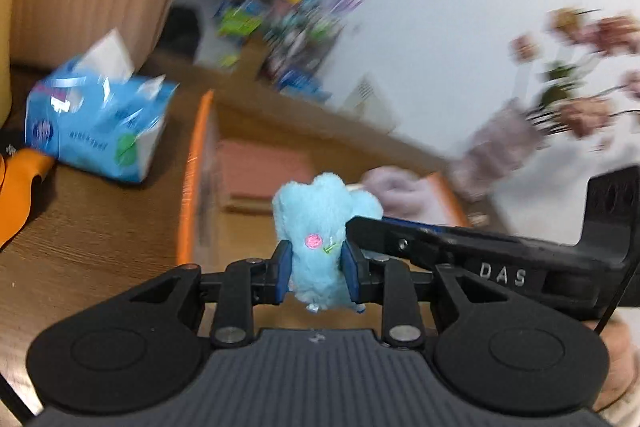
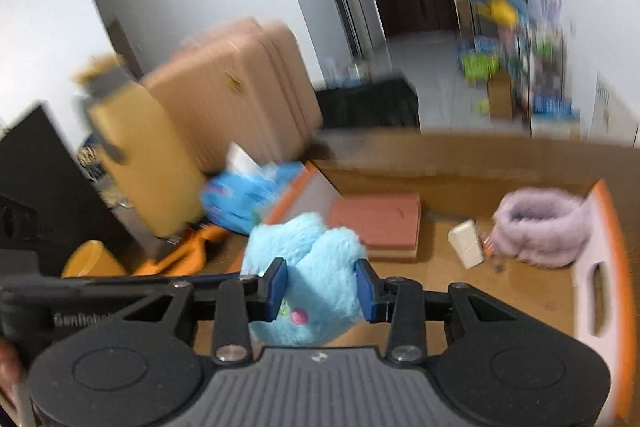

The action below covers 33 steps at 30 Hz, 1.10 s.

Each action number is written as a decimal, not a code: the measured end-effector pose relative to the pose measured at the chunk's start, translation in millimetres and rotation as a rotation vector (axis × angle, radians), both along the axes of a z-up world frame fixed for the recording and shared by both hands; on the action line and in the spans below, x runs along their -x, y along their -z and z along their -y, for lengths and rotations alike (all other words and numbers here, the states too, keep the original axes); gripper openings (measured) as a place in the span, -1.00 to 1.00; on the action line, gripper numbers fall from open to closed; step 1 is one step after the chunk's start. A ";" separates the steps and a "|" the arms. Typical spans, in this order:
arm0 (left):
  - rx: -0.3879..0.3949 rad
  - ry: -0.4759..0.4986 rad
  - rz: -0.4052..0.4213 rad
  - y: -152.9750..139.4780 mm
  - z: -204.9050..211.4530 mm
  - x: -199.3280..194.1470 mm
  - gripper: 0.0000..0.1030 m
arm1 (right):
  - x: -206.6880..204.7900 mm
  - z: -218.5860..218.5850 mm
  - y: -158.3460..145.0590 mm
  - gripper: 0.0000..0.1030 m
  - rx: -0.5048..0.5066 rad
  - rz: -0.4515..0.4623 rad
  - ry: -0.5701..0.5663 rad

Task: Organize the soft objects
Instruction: 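Carry the plush toy with the left tool into the box and open, then move the left tool back over the table toward the pink satin scrunchie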

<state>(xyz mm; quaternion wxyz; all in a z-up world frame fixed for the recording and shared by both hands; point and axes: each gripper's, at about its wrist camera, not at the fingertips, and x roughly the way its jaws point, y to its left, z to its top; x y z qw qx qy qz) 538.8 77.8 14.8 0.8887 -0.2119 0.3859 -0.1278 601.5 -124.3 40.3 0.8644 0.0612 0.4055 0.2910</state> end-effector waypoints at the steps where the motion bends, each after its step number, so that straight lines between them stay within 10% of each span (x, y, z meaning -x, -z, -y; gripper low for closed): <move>1: -0.015 -0.007 -0.025 7.6 -1.2 -11.2 -0.47 | -15.6 -6.1 12.3 -0.30 0.010 -0.043 0.003; 5: -0.110 0.013 0.007 19.0 -0.8 -28.4 -0.64 | -41.4 -26.5 48.4 -0.52 0.030 -0.157 -0.025; 14: -0.204 0.024 0.072 4.5 2.6 -18.4 -0.56 | -32.4 -9.4 25.4 -0.46 0.052 -0.050 -0.031; 19: -0.229 0.009 0.140 -33.6 1.5 20.2 -0.28 | 3.0 38.8 -22.3 -0.30 0.069 0.044 0.032; 24: -0.304 -0.014 0.215 -70.8 5.8 75.3 0.45 | 68.2 92.3 -68.9 -0.10 0.114 0.170 0.090; 33: -0.389 -0.065 0.348 -112.5 16.2 167.4 0.71 | 171.0 145.7 -104.1 0.48 0.154 0.349 0.165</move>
